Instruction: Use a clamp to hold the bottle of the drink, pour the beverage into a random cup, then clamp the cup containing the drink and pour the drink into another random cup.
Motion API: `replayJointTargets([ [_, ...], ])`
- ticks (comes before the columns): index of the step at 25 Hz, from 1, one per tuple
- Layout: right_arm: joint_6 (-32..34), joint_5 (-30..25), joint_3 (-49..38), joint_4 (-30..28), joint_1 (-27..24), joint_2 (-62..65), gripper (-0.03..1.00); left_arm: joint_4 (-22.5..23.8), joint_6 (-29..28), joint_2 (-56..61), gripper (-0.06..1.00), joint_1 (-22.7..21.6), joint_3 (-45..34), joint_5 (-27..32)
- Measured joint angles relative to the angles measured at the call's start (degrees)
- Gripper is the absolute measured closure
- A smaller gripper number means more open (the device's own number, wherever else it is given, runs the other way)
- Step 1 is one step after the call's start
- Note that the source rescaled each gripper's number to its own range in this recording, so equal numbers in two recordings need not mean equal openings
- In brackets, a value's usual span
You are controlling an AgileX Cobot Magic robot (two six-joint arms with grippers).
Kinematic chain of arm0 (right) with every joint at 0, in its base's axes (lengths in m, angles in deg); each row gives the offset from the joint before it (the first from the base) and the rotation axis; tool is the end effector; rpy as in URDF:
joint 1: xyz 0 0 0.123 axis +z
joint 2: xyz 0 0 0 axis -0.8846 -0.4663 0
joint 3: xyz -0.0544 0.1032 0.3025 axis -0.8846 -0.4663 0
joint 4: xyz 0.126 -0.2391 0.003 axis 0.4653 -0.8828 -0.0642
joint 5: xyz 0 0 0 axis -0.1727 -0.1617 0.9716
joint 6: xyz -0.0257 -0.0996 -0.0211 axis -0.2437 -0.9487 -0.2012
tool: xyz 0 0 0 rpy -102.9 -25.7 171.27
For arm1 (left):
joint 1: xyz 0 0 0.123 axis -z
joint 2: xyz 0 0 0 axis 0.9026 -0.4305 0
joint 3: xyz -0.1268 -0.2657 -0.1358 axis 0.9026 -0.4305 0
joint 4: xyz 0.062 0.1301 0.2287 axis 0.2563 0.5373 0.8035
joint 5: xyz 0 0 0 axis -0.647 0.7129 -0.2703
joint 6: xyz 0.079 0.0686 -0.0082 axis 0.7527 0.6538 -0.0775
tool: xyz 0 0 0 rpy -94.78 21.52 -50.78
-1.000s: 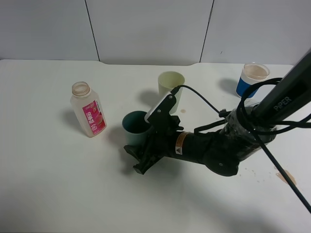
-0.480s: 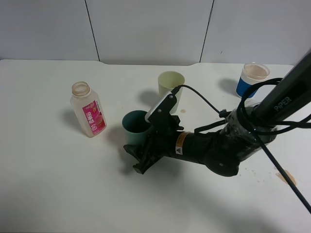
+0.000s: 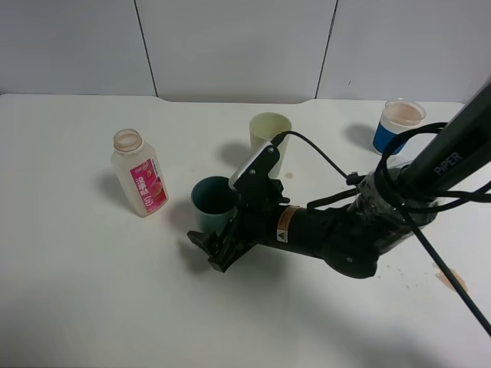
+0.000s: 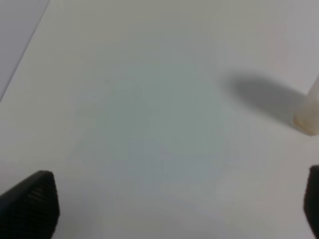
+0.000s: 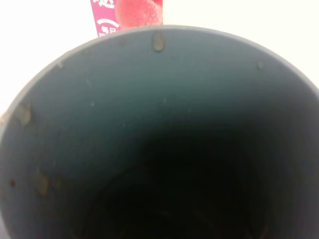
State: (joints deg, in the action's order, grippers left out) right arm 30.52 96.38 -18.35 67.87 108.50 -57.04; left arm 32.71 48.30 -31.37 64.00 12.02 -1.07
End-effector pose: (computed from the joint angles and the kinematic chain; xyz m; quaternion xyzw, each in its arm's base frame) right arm 0.2361 0.2659 0.0797 -0.4173 0.7346 0.2233 0.4861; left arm -0.0163 0.0090 0.2826 -0.0379 0.8462 0.0318 0.5306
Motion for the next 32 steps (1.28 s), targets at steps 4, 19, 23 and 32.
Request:
replayJointTargets([
  [4,0.0,-3.01,-0.02,0.0,0.0,2.61,0.21,0.0,0.0,0.0,-0.06,0.0,0.0,0.0],
  [19,-0.18,-24.59,-0.11,4.91,-1.48,30.34,0.21,0.0,0.0,0.0,-0.06,0.0,0.0,0.0],
  [23,-0.18,-29.05,-0.11,5.38,-5.68,35.34,0.21,0.0,0.0,0.0,-0.06,0.0,0.0,0.0],
  [32,-0.22,-38.48,-0.11,4.27,-21.0,44.66,0.21,0.0,0.0,0.0,-0.06,0.0,0.0,0.0],
])
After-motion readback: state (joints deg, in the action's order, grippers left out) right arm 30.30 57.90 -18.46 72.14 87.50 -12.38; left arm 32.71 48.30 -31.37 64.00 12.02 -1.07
